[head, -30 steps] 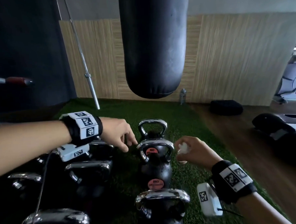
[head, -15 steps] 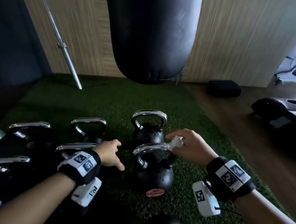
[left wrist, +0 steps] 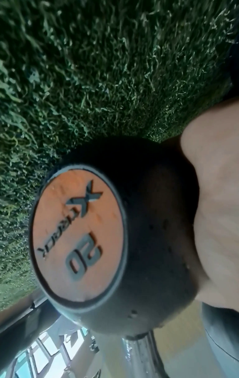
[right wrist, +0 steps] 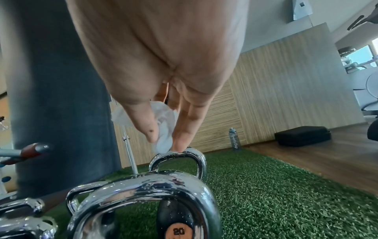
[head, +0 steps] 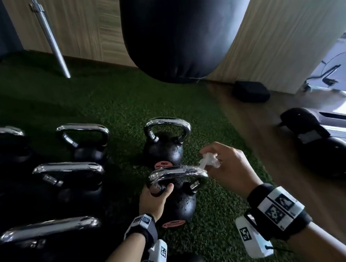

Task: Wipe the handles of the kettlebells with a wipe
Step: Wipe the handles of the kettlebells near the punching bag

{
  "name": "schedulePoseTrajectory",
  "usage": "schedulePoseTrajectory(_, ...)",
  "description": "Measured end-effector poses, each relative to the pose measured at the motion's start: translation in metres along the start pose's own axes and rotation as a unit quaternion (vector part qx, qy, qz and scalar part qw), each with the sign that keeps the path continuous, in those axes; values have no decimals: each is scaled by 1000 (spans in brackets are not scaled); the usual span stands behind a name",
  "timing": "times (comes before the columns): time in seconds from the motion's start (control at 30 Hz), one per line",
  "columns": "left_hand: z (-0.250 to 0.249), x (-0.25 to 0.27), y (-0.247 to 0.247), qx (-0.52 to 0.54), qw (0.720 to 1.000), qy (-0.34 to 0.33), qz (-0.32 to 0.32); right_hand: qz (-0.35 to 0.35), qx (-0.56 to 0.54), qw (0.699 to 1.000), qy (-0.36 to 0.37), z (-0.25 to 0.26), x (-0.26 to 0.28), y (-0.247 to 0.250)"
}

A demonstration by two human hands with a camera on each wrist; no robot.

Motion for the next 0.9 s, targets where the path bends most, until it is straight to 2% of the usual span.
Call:
schedulePoseTrajectory(0.13, 19, -13, -2, 28, 999, -16, -5, 41, -12, 999, 21, -7, 1, 9)
schedulePoseTrajectory(0.27, 28, -19, -5, 23, 999, -36, -15, 76, 21, 992, 94, -13, 10, 24)
schedulePoseTrajectory(0.37, 29, -21, -6, 30, 999, -41, -12, 99, 36, 989, 104, -21, 18, 31)
schedulePoseTrajectory(0.43, 33, -22, -6, 21, 999, -43, -16, 92, 18, 992, 86, -22, 21, 28)
schedulePoseTrajectory(0.53, 36, -24, -6, 21, 998, -49, -18, 82, -63, 994, 20, -17, 23, 14)
schedulePoseTrajectory(0.6, 36, -25, -7, 26, 998, -54, -14, 65, -88, 994, 6, -15, 23, 4)
schedulePoseTrajectory(0.73, 36, -26, -7, 46, 997, -63, -11, -2, -39, 998, 49, -6, 13, -12)
schedulePoseTrajectory(0.83, 41, -28, -8, 49, 997, -66, -8, -51, -52, 994, 81, -3, 0, -20)
schedulePoseTrajectory(0.9, 42, -29, -8, 52, 996, -72, -10, -54, -64, 993, 78, -4, -6, -24)
Point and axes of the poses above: each hand's wrist, its own x-axis away from the middle knuckle, its own y-axis out of the back of the hand, z = x × y, the point moved 2 cm from there along -x, towards the middle knuckle, and after that the axes turned 3 degrees about y, right-handed, at the moved point
